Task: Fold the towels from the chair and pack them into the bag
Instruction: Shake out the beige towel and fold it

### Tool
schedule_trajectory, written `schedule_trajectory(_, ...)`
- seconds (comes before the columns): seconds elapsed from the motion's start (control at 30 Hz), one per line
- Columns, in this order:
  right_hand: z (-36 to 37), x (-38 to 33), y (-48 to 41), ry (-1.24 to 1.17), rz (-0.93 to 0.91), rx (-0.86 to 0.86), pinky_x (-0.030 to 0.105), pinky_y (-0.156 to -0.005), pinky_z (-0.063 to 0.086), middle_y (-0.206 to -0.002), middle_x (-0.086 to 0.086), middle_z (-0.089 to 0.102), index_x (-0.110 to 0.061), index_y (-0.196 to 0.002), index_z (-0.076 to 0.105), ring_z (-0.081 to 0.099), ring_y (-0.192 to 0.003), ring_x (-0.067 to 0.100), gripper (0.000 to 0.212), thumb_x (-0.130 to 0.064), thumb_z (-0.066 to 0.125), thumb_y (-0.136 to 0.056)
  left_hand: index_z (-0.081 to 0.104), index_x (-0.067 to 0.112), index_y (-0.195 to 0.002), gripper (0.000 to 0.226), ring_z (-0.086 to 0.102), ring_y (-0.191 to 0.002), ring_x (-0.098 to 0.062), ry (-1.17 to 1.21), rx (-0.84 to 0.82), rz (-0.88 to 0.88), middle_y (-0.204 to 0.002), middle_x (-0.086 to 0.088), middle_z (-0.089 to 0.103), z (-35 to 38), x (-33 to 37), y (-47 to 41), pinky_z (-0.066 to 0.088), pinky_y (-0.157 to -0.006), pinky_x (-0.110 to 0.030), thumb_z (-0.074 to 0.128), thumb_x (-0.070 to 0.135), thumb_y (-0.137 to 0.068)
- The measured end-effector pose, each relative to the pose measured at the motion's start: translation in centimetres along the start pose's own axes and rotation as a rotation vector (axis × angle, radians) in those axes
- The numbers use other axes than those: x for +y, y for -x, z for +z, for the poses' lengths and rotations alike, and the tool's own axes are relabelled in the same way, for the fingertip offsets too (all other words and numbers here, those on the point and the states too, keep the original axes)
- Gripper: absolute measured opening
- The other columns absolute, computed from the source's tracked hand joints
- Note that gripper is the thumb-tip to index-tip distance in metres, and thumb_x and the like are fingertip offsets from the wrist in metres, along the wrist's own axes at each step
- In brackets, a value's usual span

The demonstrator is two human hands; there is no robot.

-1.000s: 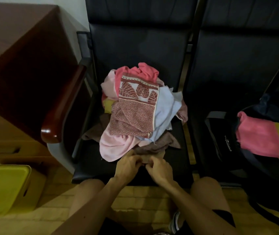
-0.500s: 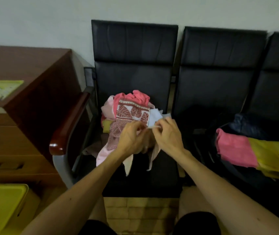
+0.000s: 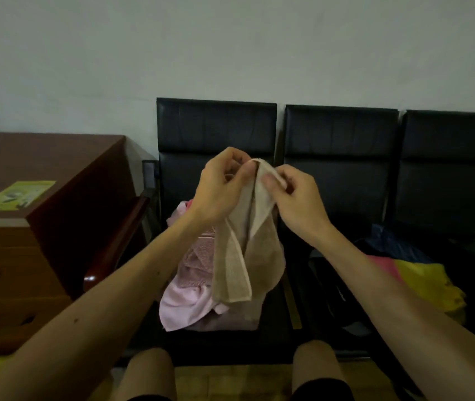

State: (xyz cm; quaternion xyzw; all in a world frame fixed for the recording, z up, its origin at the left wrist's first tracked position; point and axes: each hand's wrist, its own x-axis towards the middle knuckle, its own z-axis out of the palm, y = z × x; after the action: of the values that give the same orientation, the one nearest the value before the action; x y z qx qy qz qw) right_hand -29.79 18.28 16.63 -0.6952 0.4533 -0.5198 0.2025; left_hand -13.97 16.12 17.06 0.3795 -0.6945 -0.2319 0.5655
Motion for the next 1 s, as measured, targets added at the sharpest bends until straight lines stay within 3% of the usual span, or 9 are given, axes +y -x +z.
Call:
schedule_trajectory(0.13, -1.3, -2.5, 0.1, -0.161, 0.08, 0.103, 0.032, -0.063, 0.051, -0.077, 0.015, 0.064, -0.003, -0.088, 0.065, 0.061, -0.067, 0.024, 0.039, -0.031, 0.044, -0.104, 0.064, 0.014, -0.107, 0.024, 0.069, -0.078, -0.016, 0.01, -0.157, 0.061, -0.088, -0.004, 0.07, -0.6, 1.5, 1.6, 0.059, -0.07, -0.027, 0.073, 0.027, -0.089)
schedule_trajectory(0.23, -2.3, -3.2, 0.2, -0.132, 0.081, 0.113, 0.018, -0.053, 0.042, -0.061, -0.001, 0.052, -0.011, -0.074, 0.058, 0.05, -0.054, 0.006, 0.041, -0.035, 0.044, -0.104, 0.063, 0.022, -0.116, 0.046, 0.068, -0.09, -0.007, -0.165, -0.359, 0.048, -0.101, 0.006, 0.069, -1.8, 2.0, 2.1, 0.059, -0.081, -0.027, 0.083, 0.036, -0.076)
schedule_trajectory(0.4, -4.2, -4.1, 1.0, -0.058, -0.059, 0.068, 0.011, -0.053, 0.036, -0.059, -0.005, 0.043, -0.003, -0.072, 0.055, 0.039, -0.05, 0.001, 0.041, -0.029, 0.047, -0.103, 0.058, 0.027, -0.112, 0.045, 0.062, -0.095, -0.01, -0.602, -0.791, -0.214, -0.104, 0.012, 0.064, -4.7, 0.8, 4.2, 0.052, -0.093, -0.032, 0.079, 0.049, -0.078)
schedule_trajectory(0.53, -6.2, -3.3, 2.0, -0.055, -0.039, 0.076, 0.015, -0.061, 0.043, -0.069, 0.005, 0.059, -0.009, -0.083, 0.068, 0.053, -0.063, 0.007, 0.034, -0.031, 0.05, -0.102, 0.067, 0.021, -0.108, 0.026, 0.067, -0.093, -0.01, -0.6, -1.004, -0.34, -0.102, 0.006, 0.07, -7.3, -0.2, 5.7, 0.054, -0.092, -0.03, 0.072, 0.037, -0.089)
schedule_trajectory(0.67, -7.5, 0.3, 4.4, -0.007, 0.092, 0.059, 0.012, -0.053, 0.039, -0.065, -0.007, 0.06, -0.024, -0.076, 0.07, 0.051, -0.056, -0.004, 0.028, -0.027, 0.055, -0.1, 0.076, 0.01, -0.089, 0.02, 0.071, -0.085, -0.018, -0.356, -0.789, -0.439, -0.091, -0.003, 0.074, -10.2, -1.0, 6.2, 0.057, -0.078, -0.025, 0.074, 0.029, -0.086)
schedule_trajectory(0.73, -7.8, 2.8, 5.9, -0.004, 0.172, 0.074, 0.015, -0.049, 0.037, -0.058, -0.01, 0.056, -0.021, -0.071, 0.068, 0.047, -0.052, -0.003, 0.031, -0.026, 0.056, -0.099, 0.076, 0.004, -0.095, 0.025, 0.073, -0.091, -0.02, -0.146, -0.635, -0.501, -0.097, -0.007, 0.075, -10.9, -1.2, 6.6, 0.058, -0.079, -0.027, 0.073, 0.026, -0.084)
schedule_trajectory(0.83, -7.5, 6.0, 8.2, -0.043, 0.276, 0.096, 0.029, -0.056, 0.035, -0.063, 0.009, 0.056, 0.003, -0.079, 0.067, 0.047, -0.061, 0.01, 0.047, -0.04, 0.056, -0.093, 0.072, 0.002, -0.106, 0.034, 0.073, -0.097, -0.026, 0.199, -0.39, -0.631, -0.105, -0.011, 0.075, -10.6, -2.0, 7.6, 0.059, -0.081, -0.037, 0.065, 0.026, -0.084)
schedule_trajectory(0.9, -7.0, 7.6, 9.4, -0.061, 0.327, 0.099, 0.034, -0.062, 0.037, -0.073, 0.026, 0.061, 0.003, -0.086, 0.069, 0.051, -0.068, 0.018, 0.045, -0.039, 0.056, -0.095, 0.072, 0.005, -0.106, 0.032, 0.073, -0.092, -0.027, 0.288, -0.286, -0.665, -0.101, -0.012, 0.075, -9.5, -2.8, 8.6, 0.061, -0.073, -0.035, 0.062, 0.029, -0.087)
schedule_trajectory(1.0, -6.5, 8.7, 10.9, -0.077, 0.4, 0.094, 0.033, -0.057, 0.04, -0.072, 0.017, 0.065, -0.005, -0.087, 0.071, 0.054, -0.065, 0.018, 0.033, -0.03, 0.053, -0.1, 0.071, 0.007, -0.11, 0.025, 0.074, -0.08, -0.021, 0.294, -0.158, -0.697, -0.094, -0.009, 0.076, -7.7, -4.3, 10.5, 0.06, -0.062, -0.028, 0.06, 0.023, -0.095)
